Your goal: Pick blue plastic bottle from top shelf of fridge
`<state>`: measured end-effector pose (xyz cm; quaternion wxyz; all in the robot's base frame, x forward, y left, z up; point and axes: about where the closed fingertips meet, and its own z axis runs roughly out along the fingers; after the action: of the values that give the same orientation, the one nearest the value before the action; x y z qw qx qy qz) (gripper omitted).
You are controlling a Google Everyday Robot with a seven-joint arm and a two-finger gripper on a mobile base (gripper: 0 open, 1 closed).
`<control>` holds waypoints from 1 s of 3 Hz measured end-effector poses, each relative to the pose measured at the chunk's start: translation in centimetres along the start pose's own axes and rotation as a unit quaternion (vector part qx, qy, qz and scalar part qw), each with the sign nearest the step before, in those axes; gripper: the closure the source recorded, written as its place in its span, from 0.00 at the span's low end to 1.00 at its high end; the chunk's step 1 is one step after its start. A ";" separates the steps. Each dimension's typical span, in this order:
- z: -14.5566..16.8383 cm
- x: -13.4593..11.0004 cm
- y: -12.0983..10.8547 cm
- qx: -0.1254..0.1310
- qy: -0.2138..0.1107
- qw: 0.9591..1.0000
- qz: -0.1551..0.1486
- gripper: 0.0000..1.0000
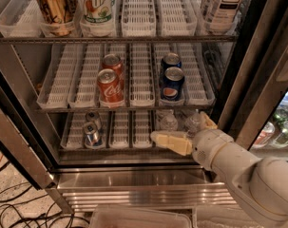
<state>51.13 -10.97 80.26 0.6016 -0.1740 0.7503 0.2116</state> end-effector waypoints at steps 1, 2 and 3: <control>-1.0 -1.7 -1.4 0.038 -0.028 0.999 0.018 0.00; -0.9 -1.7 -1.4 0.038 -0.028 0.999 0.017 0.00; -1.2 -1.6 -1.7 0.051 -0.037 0.998 0.026 0.00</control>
Offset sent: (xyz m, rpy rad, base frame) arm 0.0029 -0.0182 0.0147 0.0464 -0.0267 -0.0871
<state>51.31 -13.07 81.85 0.6309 -0.1157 0.7419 0.1954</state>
